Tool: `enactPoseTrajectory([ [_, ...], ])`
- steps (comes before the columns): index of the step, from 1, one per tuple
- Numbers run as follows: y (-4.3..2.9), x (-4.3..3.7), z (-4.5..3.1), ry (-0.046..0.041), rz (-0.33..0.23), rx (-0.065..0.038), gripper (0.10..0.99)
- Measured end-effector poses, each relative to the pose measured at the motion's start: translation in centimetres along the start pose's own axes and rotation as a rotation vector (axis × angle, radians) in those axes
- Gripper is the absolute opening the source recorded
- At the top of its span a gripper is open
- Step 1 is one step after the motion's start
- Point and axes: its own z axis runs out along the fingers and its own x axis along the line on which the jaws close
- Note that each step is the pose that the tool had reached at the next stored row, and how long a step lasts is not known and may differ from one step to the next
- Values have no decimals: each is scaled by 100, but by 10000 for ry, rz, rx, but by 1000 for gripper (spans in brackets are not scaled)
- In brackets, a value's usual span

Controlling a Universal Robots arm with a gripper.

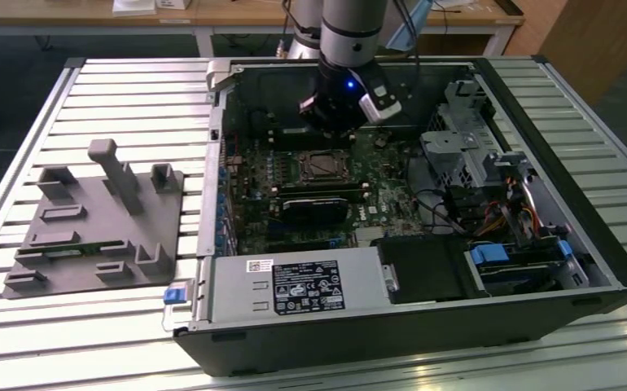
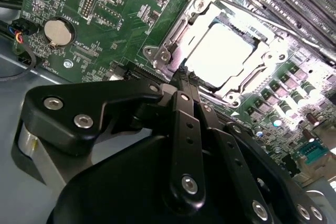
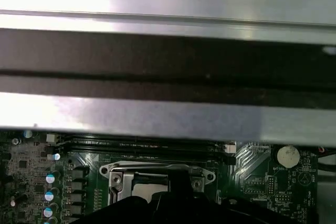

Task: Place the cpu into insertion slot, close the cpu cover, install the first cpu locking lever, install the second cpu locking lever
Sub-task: 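Install the second cpu locking lever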

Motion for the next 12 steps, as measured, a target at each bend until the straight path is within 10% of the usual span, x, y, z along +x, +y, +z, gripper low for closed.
enactPoseTrajectory([
  [12, -111, 3, -6, 0, 1, 0, 106],
])
